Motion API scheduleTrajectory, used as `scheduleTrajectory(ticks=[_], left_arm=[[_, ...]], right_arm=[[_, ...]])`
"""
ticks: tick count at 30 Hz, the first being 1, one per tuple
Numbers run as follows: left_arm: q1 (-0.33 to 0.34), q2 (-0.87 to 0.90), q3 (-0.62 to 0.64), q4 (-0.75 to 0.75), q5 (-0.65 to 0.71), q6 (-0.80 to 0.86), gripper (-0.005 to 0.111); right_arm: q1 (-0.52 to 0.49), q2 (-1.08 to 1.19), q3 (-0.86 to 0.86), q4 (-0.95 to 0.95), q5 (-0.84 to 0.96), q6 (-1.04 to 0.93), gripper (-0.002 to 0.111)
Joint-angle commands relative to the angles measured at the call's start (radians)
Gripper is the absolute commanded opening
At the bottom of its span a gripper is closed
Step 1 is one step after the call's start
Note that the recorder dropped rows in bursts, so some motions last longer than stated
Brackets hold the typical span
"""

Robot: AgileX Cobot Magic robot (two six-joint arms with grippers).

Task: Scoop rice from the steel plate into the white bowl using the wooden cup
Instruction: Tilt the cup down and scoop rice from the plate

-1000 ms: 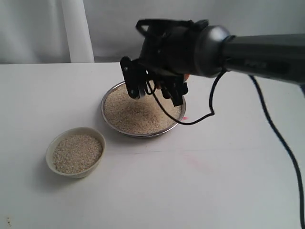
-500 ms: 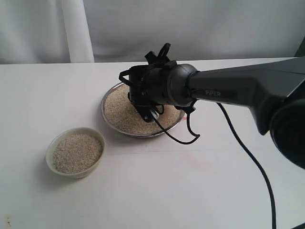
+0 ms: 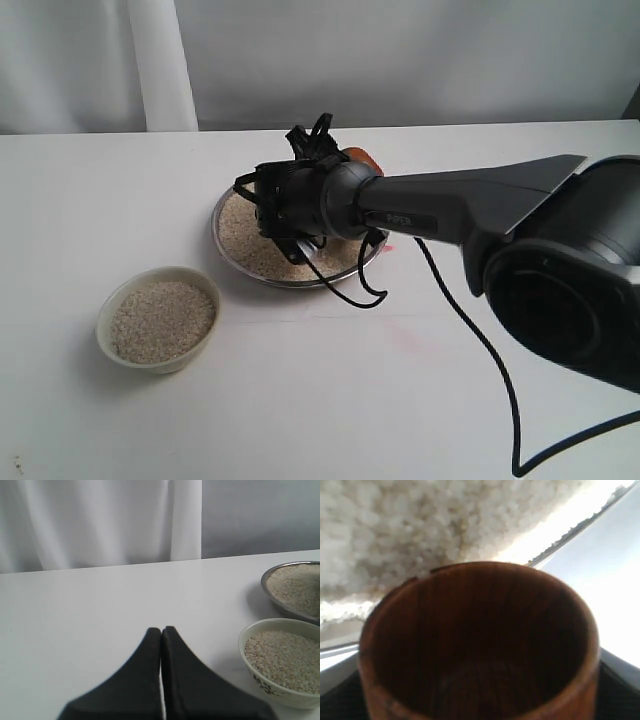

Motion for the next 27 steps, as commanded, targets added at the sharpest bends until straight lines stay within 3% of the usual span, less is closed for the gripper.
scheduleTrajectory(ticks=[1, 19, 27], left_arm=[[-0.003, 0.0, 0.002, -0.008, -0.011, -0.005, 0.0], [-0.003, 0.0, 0.002, -0.008, -0.011, -0.005, 0.0], [-0.003, 0.0, 0.002, -0.008, -0.011, -0.005, 0.0]], right_arm=[[-0.001, -0.003, -0.01, -0.019, 0.019, -0.044, 0.0], [0.002, 0.072, -0.011, 0.005, 0.004, 0.03, 0.0], [0.002, 0.072, -0.011, 0.118, -0.037, 0.053, 0.0]])
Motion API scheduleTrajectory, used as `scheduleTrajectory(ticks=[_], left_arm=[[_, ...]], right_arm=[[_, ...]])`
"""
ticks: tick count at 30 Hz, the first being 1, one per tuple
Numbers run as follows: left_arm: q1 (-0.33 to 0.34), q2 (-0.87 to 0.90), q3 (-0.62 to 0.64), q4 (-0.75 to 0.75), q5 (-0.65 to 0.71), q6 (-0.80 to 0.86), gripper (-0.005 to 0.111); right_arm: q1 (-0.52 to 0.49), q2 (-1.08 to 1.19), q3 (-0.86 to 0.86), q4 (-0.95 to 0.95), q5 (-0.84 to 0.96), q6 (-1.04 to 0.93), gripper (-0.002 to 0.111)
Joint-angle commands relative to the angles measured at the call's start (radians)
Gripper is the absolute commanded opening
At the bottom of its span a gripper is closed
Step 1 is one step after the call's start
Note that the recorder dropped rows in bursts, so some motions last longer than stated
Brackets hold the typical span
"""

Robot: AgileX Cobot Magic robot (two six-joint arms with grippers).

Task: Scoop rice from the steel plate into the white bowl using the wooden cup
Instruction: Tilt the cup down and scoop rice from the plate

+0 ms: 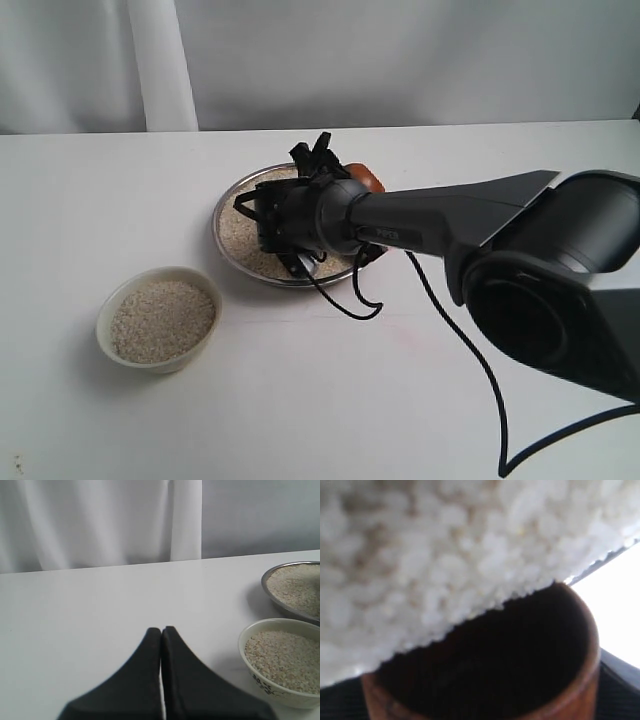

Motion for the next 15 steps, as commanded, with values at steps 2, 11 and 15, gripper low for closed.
scheduleTrajectory(ticks=[2, 11, 15], left_arm=[[-0.003, 0.0, 0.002, -0.008, -0.011, -0.006, 0.0], [-0.003, 0.0, 0.002, -0.008, -0.011, -0.006, 0.0], [-0.003, 0.0, 0.002, -0.008, -0.011, -0.006, 0.0]], right_arm=[[0.0, 0.01, 0.005, 0.133, -0.045, 0.035, 0.0], [0.0, 0.01, 0.005, 0.212, -0.095, 0.058, 0.0], [0.0, 0.01, 0.005, 0.237, -0.105, 0.064, 0.0]])
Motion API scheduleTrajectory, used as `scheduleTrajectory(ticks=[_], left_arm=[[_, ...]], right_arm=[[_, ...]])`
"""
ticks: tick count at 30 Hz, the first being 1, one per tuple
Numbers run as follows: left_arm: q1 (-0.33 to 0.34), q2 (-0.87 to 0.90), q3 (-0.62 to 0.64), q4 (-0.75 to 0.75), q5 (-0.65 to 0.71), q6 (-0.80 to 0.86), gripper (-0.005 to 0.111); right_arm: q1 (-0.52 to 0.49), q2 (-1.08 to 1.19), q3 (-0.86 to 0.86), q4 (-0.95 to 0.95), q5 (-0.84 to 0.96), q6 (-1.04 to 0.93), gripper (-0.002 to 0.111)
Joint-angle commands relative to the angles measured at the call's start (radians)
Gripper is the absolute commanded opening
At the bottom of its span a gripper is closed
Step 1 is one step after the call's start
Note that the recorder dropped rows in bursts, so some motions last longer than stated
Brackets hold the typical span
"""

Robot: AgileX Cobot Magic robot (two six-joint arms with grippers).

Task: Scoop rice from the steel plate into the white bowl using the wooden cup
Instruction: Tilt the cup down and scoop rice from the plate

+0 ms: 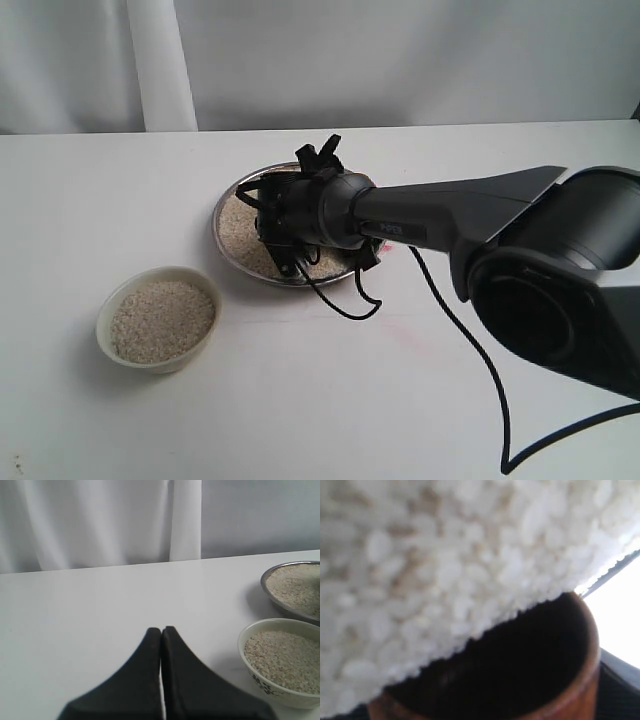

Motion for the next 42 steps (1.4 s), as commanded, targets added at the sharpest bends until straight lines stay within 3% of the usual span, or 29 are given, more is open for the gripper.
scheduleTrajectory(ticks=[1, 26, 42], left_arm=[[-0.003, 0.0, 0.002, -0.008, -0.011, -0.006, 0.0], [-0.003, 0.0, 0.002, -0.008, -0.011, -0.006, 0.0], [-0.003, 0.0, 0.002, -0.008, -0.011, -0.006, 0.0]], right_arm=[[0.001, 0.017, 0.006, 0.125, -0.084, 0.044, 0.0], [-0.007, -0.023, 0.006, 0.377, -0.271, 0.106, 0.0], [-0.096, -0.023, 0.006, 0.7, -0.428, 0.191, 0.0]])
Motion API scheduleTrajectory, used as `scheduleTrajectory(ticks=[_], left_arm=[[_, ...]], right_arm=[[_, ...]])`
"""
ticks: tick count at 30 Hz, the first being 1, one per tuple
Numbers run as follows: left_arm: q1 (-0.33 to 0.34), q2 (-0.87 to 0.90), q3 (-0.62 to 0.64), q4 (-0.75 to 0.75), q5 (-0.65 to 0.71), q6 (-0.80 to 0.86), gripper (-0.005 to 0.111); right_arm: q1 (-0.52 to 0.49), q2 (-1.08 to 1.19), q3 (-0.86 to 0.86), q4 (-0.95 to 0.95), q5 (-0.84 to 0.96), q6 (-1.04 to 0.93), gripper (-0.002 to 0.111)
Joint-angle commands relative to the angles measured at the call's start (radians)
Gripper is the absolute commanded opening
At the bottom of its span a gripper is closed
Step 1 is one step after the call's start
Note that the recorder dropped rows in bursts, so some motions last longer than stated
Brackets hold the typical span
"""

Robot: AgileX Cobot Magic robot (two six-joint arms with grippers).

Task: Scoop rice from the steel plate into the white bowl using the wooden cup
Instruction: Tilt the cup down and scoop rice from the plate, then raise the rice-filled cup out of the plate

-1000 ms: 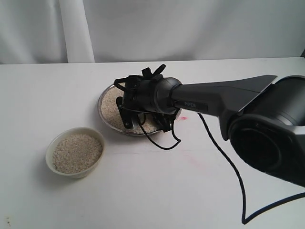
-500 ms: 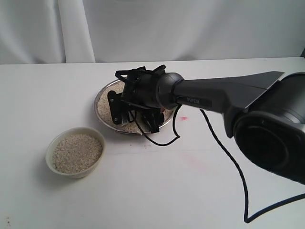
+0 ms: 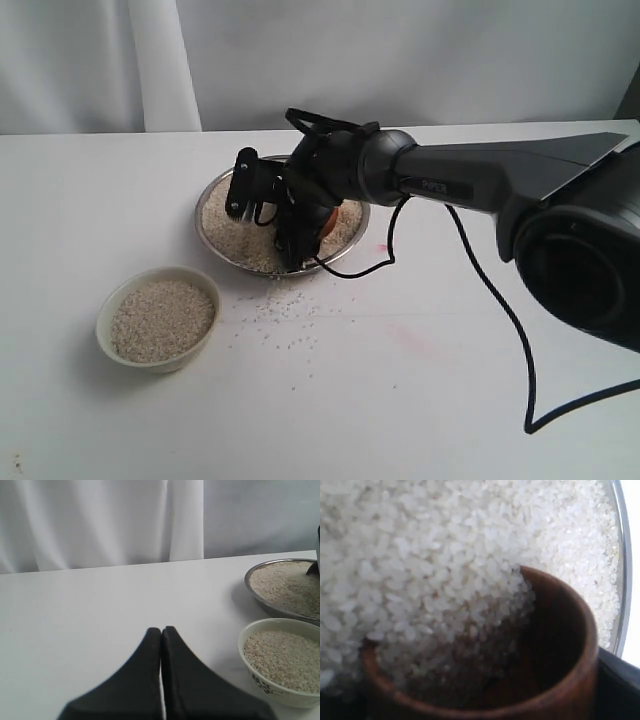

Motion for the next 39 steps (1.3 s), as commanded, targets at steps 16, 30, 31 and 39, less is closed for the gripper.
scheduleTrajectory(ticks=[16, 30, 31, 39], left_arm=[[-0.003, 0.0, 0.002, -0.008, -0.011, -0.006, 0.0], [-0.003, 0.0, 0.002, -0.008, -0.011, -0.006, 0.0], [-0.003, 0.0, 0.002, -0.008, -0.011, -0.006, 0.0], [-0.003, 0.0, 0.002, -0.008, -0.011, -0.006, 0.0]], right_arm=[[-0.073, 0.027, 0.076, 0.291, -0.249, 0.08, 0.0], [-0.081, -0.159, 0.262, 0.375, -0.573, 0.107, 0.0], [-0.081, -0.179, 0.262, 0.401, -0.605, 0.107, 0.0], [-0.079, -0.245, 0.262, 0.419, -0.706, 0.137, 0.0]])
